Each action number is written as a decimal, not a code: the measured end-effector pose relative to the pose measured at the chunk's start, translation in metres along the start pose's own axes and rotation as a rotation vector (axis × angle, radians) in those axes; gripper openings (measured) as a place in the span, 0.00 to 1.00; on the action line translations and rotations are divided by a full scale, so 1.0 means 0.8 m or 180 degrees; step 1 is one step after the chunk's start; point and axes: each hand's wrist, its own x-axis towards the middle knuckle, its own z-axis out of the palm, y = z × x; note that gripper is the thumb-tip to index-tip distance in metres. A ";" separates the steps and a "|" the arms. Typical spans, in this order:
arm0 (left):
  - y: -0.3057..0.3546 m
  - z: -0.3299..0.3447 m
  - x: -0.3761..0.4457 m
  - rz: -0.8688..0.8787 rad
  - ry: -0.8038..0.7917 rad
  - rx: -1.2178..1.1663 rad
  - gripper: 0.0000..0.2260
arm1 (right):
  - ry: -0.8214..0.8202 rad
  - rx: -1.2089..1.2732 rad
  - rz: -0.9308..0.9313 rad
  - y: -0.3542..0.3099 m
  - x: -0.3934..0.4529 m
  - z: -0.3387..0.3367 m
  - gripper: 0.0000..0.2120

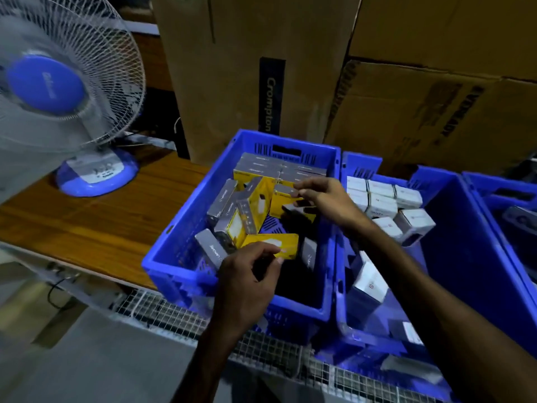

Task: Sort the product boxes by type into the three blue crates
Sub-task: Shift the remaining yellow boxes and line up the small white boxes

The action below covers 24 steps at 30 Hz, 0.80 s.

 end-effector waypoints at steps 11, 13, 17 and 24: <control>0.045 0.055 -0.047 0.1125 -0.0328 0.0422 0.15 | 0.0367 -0.0982 -0.0472 0.076 -0.210 -0.085 0.08; 0.051 0.066 -0.060 0.1294 -0.0654 0.0570 0.21 | 0.0566 -0.1216 -0.0490 0.092 -0.239 -0.090 0.08; 0.042 0.077 -0.077 0.1387 -0.1046 0.1032 0.25 | 0.1022 -0.1701 -0.0465 0.121 -0.282 -0.099 0.09; 0.024 0.076 -0.078 0.1605 -0.1042 0.1279 0.15 | 0.1295 -0.2181 -0.0536 0.135 -0.296 -0.096 0.12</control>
